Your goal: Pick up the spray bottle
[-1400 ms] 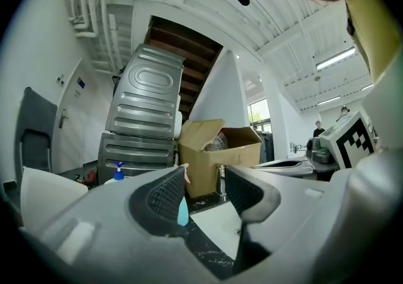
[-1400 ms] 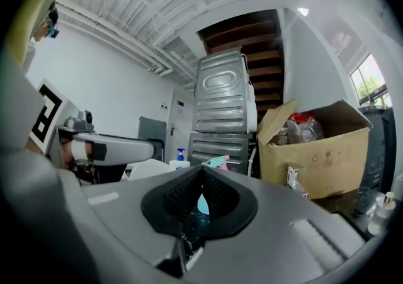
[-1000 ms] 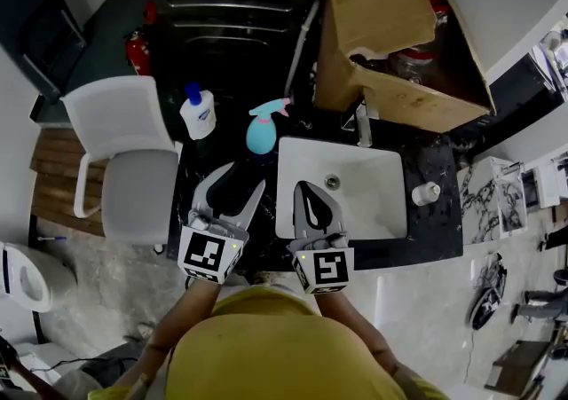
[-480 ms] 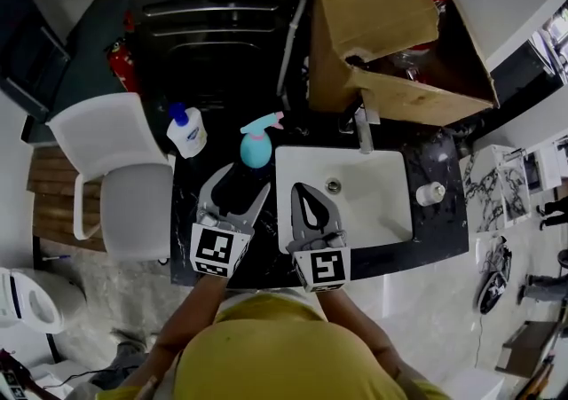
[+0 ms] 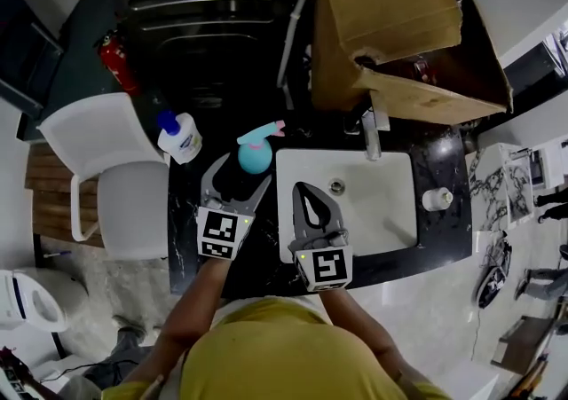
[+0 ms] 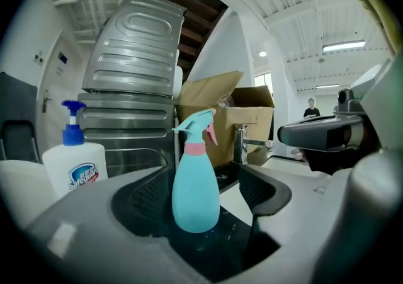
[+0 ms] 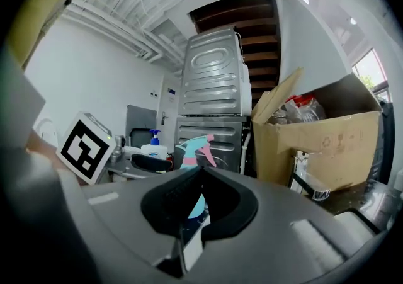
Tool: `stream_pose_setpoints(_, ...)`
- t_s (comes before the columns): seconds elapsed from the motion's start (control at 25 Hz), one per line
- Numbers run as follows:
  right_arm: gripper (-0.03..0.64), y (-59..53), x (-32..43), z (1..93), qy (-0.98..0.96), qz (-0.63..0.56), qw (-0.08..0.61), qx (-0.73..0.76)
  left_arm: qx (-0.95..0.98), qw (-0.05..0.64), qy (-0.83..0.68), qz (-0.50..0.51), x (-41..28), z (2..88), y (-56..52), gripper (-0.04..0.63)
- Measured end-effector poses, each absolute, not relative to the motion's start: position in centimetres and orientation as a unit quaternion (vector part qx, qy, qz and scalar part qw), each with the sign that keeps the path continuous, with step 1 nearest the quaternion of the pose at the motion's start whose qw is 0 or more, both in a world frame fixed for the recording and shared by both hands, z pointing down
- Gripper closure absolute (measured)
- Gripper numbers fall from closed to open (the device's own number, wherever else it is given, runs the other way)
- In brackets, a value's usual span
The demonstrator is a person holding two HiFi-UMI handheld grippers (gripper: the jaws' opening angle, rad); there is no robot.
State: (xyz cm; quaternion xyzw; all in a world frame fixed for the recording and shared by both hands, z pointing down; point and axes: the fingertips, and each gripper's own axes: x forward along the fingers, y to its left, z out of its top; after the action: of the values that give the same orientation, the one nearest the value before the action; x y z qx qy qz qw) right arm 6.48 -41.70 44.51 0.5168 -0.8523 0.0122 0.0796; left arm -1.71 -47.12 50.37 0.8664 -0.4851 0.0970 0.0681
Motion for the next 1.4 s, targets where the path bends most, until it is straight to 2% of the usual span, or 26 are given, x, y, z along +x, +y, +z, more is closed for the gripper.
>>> stream_pose_setpoints(0.48,0.616,-43.7,6.7,46.7,-0.849,0.028,0.092,0.52,0.876,0.074,-0.455,0.144,-0.6,54.4,-51.4,0.173)
stream_pose_setpoints(0.92,0.617,-44.6,7.6,47.2,-0.839,0.032,0.1,0.533,0.879,0.101,-0.422,0.195,0.9,56.8,-53.0,0.192)
stream_pose_setpoints(1.4,0.615,-43.4,8.1,47.8,-0.837,0.019,0.112,0.535,0.888,0.077,-0.417,0.178,0.8,53.9,-51.4,0.202)
